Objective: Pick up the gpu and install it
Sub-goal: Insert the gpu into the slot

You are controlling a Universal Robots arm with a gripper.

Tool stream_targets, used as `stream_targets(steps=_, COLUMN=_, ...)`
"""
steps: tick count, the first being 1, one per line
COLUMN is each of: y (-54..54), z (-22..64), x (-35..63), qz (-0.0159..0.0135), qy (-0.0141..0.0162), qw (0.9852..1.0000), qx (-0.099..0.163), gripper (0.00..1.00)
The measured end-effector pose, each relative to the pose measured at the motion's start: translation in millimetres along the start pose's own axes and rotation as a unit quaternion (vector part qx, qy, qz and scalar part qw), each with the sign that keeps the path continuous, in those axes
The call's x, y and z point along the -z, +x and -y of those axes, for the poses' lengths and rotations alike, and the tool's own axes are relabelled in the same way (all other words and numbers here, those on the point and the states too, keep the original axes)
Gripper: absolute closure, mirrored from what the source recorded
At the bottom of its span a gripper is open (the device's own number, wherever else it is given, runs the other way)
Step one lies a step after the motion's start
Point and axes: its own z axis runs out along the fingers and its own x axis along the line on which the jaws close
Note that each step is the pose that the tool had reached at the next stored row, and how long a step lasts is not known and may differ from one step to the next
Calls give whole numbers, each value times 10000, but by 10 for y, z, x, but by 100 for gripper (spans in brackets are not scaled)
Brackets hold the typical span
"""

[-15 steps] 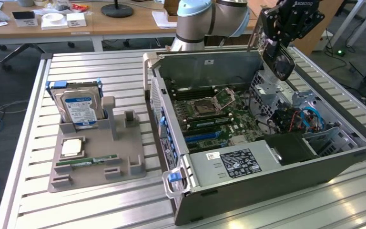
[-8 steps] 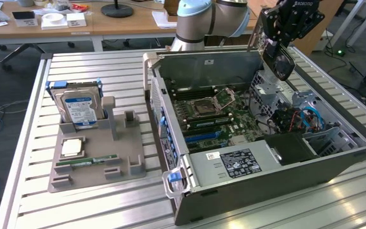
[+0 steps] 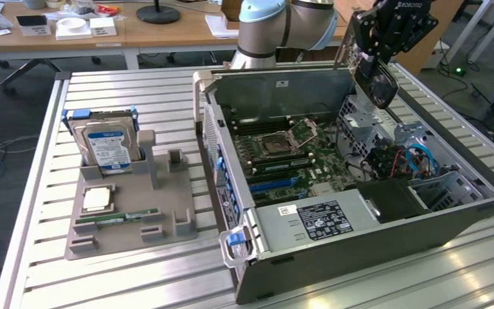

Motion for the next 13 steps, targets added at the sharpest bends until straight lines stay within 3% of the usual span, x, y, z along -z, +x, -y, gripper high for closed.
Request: stream_targets(steps=13, y=0, z=0, x=-5, qz=-15, qy=-12, qw=9991, qx=425, gripper=73)
